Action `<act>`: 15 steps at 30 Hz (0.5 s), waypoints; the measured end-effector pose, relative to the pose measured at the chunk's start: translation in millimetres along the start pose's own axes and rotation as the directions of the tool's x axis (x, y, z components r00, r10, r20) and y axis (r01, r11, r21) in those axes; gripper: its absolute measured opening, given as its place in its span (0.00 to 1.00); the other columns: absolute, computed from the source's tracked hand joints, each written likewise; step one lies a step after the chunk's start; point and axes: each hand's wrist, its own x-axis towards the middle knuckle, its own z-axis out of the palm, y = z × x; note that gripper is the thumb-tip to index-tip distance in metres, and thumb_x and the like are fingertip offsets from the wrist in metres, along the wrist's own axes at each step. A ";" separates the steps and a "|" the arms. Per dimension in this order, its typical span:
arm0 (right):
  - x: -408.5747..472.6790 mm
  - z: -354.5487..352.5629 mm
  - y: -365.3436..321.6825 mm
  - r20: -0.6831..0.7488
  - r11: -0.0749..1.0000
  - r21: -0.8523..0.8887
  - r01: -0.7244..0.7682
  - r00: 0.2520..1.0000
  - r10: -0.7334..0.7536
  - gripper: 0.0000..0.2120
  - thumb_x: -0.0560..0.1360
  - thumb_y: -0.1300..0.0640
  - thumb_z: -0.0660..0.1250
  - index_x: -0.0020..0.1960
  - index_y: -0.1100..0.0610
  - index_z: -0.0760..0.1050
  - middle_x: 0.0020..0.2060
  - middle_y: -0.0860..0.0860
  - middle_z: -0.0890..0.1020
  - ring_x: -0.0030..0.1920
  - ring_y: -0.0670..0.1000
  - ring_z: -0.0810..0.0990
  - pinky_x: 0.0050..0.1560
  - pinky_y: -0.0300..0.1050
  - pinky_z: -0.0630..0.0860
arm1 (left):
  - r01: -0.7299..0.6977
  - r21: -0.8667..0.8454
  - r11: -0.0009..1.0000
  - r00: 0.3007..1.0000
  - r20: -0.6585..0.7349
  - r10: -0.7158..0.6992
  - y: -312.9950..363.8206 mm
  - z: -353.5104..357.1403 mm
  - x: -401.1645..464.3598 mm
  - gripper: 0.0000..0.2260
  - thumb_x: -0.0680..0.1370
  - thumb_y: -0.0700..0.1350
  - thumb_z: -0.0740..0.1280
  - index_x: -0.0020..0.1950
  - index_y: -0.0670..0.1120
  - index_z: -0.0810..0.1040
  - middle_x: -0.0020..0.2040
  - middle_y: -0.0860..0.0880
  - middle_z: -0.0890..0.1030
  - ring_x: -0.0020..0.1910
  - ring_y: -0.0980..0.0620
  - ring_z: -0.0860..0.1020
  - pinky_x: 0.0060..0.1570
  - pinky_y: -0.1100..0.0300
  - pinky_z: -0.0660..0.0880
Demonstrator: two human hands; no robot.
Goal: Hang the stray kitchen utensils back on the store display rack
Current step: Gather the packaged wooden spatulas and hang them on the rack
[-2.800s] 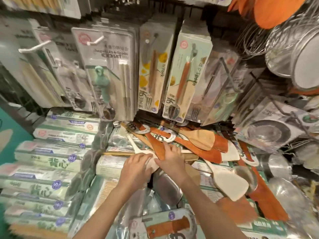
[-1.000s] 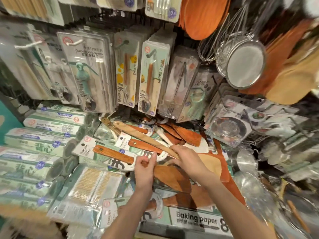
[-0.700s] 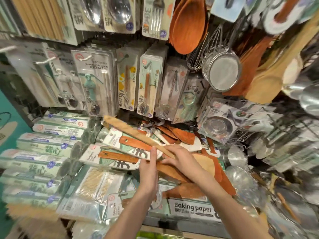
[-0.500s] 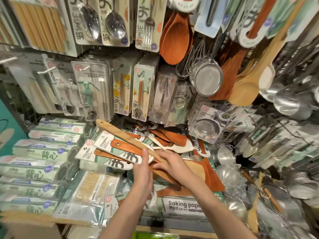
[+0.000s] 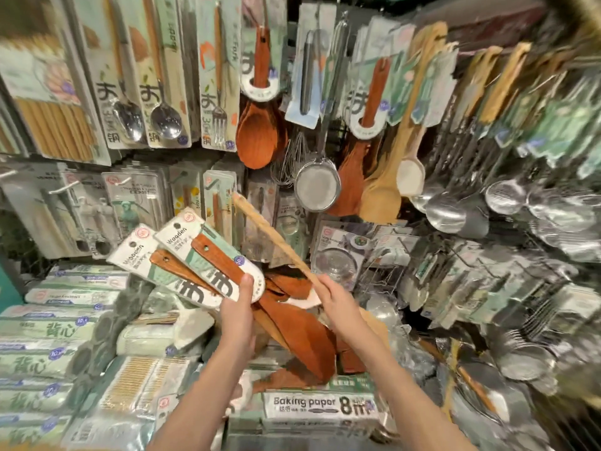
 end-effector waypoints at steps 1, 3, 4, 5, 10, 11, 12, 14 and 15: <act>-0.8 -11.8 0.6 0.001 0.999 0.050 0.006 1.000 -0.006 0.07 0.81 0.55 0.56 0.49 0.55 0.72 0.33 0.46 0.73 0.34 0.47 0.72 0.36 0.42 0.66 | -0.017 0.006 1.000 1.000 0.004 0.017 1.6 11.2 -5.8 0.15 0.78 0.51 0.64 0.60 0.43 0.75 0.52 0.45 0.82 0.50 0.45 0.80 0.53 0.49 0.77; -3.2 -38.3 3.3 0.029 0.989 0.142 0.031 0.999 -0.035 0.06 0.81 0.60 0.57 0.47 0.57 0.71 0.33 0.47 0.75 0.34 0.46 0.74 0.40 0.44 0.69 | -0.059 0.014 0.998 0.998 0.004 0.059 3.5 36.5 -16.7 0.17 0.78 0.50 0.64 0.62 0.41 0.75 0.53 0.44 0.82 0.51 0.44 0.80 0.54 0.48 0.77; -4.2 -52.6 4.4 0.039 0.979 0.195 0.051 0.997 -0.060 0.06 0.80 0.62 0.57 0.46 0.55 0.71 0.33 0.46 0.76 0.33 0.43 0.74 0.40 0.42 0.70 | -0.088 0.032 0.996 0.996 0.008 0.087 4.1 49.3 -22.2 0.17 0.78 0.50 0.64 0.62 0.41 0.75 0.54 0.44 0.81 0.53 0.43 0.80 0.56 0.47 0.76; -4.5 -67.1 4.9 0.038 0.970 0.231 0.074 0.996 -0.085 0.09 0.80 0.63 0.57 0.45 0.52 0.70 0.33 0.45 0.76 0.32 0.40 0.75 0.40 0.38 0.71 | -0.122 0.072 0.990 0.992 0.022 0.120 5.3 61.5 -27.7 0.16 0.78 0.51 0.64 0.61 0.42 0.75 0.54 0.45 0.81 0.53 0.44 0.79 0.55 0.47 0.76; -0.4 -135.6 5.2 -0.039 0.914 0.352 0.203 0.978 -0.203 0.08 0.82 0.55 0.54 0.50 0.55 0.71 0.34 0.45 0.71 0.33 0.39 0.72 0.39 0.32 0.70 | -0.225 0.175 0.958 0.974 0.076 0.215 6.5 111.7 -54.6 0.11 0.76 0.56 0.66 0.50 0.49 0.79 0.41 0.54 0.84 0.41 0.54 0.82 0.42 0.57 0.78; 0.2 -148.0 3.3 -0.063 0.903 0.363 0.229 0.973 -0.222 0.10 0.82 0.57 0.53 0.46 0.56 0.70 0.32 0.47 0.70 0.31 0.39 0.71 0.37 0.31 0.70 | -0.242 0.176 0.954 0.970 0.080 0.231 6.9 118.7 -59.6 0.11 0.75 0.56 0.66 0.48 0.49 0.79 0.37 0.54 0.84 0.37 0.55 0.82 0.38 0.59 0.78; 1.1 -159.8 0.7 -0.078 0.889 0.380 0.255 0.967 -0.245 0.10 0.82 0.59 0.53 0.44 0.57 0.69 0.31 0.49 0.70 0.30 0.39 0.71 0.36 0.32 0.70 | -0.259 0.183 0.949 0.965 0.086 0.247 8.2 125.6 -64.2 0.11 0.75 0.56 0.67 0.45 0.49 0.79 0.34 0.55 0.83 0.35 0.55 0.82 0.36 0.60 0.77; 3.8 -180.8 -5.2 -0.076 0.858 0.427 0.286 0.957 -0.281 0.07 0.81 0.64 0.53 0.50 0.59 0.69 0.33 0.51 0.72 0.30 0.41 0.72 0.37 0.33 0.73 | -0.285 0.184 0.941 0.958 0.087 0.273 13.6 139.2 -72.8 0.09 0.75 0.56 0.67 0.46 0.51 0.80 0.39 0.54 0.84 0.38 0.53 0.83 0.40 0.55 0.78; 6.2 -191.0 -9.2 -0.086 0.844 0.446 0.298 0.953 -0.292 0.09 0.81 0.66 0.52 0.56 0.58 0.68 0.34 0.51 0.73 0.30 0.42 0.72 0.38 0.33 0.73 | -0.300 0.188 0.935 0.953 0.086 0.289 17.3 146.2 -75.9 0.10 0.75 0.56 0.67 0.49 0.51 0.80 0.40 0.53 0.84 0.38 0.54 0.82 0.40 0.55 0.78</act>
